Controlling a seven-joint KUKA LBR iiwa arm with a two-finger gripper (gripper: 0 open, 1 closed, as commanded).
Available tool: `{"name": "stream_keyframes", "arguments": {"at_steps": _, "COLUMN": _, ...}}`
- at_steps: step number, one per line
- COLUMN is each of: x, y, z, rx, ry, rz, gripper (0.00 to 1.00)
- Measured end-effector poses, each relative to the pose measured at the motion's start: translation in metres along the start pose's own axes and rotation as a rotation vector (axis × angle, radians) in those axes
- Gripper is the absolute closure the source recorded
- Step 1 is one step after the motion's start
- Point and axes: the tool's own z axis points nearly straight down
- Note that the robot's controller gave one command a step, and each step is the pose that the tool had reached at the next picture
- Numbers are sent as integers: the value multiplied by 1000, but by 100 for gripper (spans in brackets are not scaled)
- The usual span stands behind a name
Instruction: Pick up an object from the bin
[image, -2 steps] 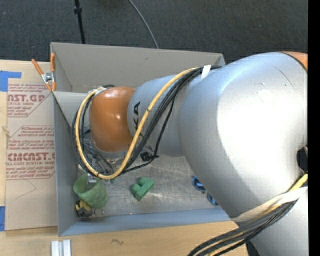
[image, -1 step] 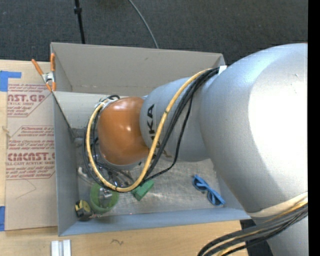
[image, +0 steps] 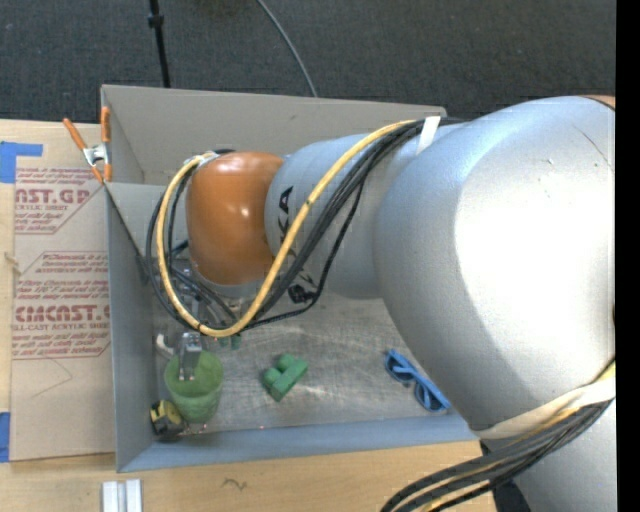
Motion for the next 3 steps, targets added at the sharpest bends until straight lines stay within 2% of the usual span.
{"name": "stream_keyframes", "arguments": {"at_steps": 1, "x": -33, "y": 4, "z": 33, "rx": 2, "ry": 10, "rz": 148, "gripper": 0}}
{"name": "stream_keyframes", "arguments": {"at_steps": 2, "x": -4, "y": -16, "z": 30, "rx": -4, "ry": -12, "rz": -25, "gripper": 0}}
{"name": "stream_keyframes", "arguments": {"at_steps": 3, "x": 1, "y": -12, "z": 29, "rx": -4, "ry": 13, "rz": -30, "gripper": 100}}
